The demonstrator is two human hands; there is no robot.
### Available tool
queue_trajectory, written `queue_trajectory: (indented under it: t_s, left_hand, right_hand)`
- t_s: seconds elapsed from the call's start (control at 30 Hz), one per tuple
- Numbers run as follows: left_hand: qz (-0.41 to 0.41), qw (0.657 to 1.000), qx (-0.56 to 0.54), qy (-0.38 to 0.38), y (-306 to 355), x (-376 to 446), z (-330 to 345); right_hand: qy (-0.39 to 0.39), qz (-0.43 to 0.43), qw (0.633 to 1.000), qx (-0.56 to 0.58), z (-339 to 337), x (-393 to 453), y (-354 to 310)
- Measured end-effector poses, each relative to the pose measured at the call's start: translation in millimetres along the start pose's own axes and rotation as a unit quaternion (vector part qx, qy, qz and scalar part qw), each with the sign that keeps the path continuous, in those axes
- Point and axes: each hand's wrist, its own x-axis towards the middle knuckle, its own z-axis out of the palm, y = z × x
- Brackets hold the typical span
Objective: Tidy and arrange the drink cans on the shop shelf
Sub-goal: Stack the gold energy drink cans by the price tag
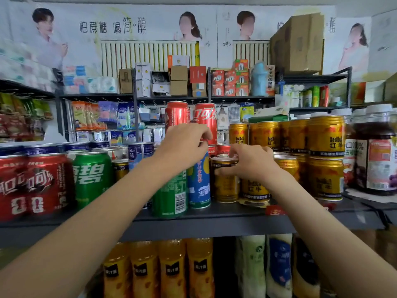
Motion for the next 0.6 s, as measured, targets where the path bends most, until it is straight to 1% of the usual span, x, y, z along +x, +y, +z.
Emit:
queue_trajectory:
  t_s: [0.1, 0.2, 0.23, 0.27, 0.3, 0.33, 0.4, 0.47, 0.5, 0.53, 0.6]
  left_hand:
    - [0.019, 1.0, -0.003, -0.019, -3, 1, 0]
    - [0.035, 0.999, 0.005, -0.02, -5, 0, 0]
    - [0.04, 0.999, 0.007, -0.018, -4, -1, 1]
    - [0.045, 0.999, 0.011, -0.012, -4, -2, 1]
    - [0.052, 0.999, 0.017, 0.001, -3, -3, 1]
    - [0.059, 0.998, 0.018, 0.024, -2, -4, 0]
    - [0.07, 0.993, -0.002, 0.095, 1, -6, -3]
    - [0.075, 0.984, -0.044, 0.153, 8, -7, -4]
    - [0.074, 0.982, -0.068, 0.157, 13, -6, -3]
    - [0.071, 0.983, -0.091, 0.143, 19, -4, 0]
    - [0.047, 0.985, -0.151, 0.075, 33, 2, 10]
  right_hand:
    - [-0.006, 0.016, 1.0, 0.008, 5, 2, -5]
    - [-0.013, 0.018, 0.999, 0.037, 7, 3, -7]
    - [-0.009, 0.024, 0.997, 0.071, 7, 3, -5]
    - [-0.001, 0.031, 0.991, 0.13, 5, 3, -3]
    - [0.011, 0.035, 0.978, 0.207, 1, 3, -1]
    - [0.029, 0.035, 0.956, 0.289, -6, 2, 1]
    - [0.069, 0.04, 0.894, 0.441, -24, 0, 5]
    - [0.088, 0.052, 0.824, 0.557, -43, -1, 11]
    - [0.088, 0.056, 0.797, 0.594, -51, -1, 15]
    - [0.085, 0.057, 0.778, 0.62, -58, 0, 19]
    - [0.078, 0.053, 0.759, 0.644, -69, -1, 27]
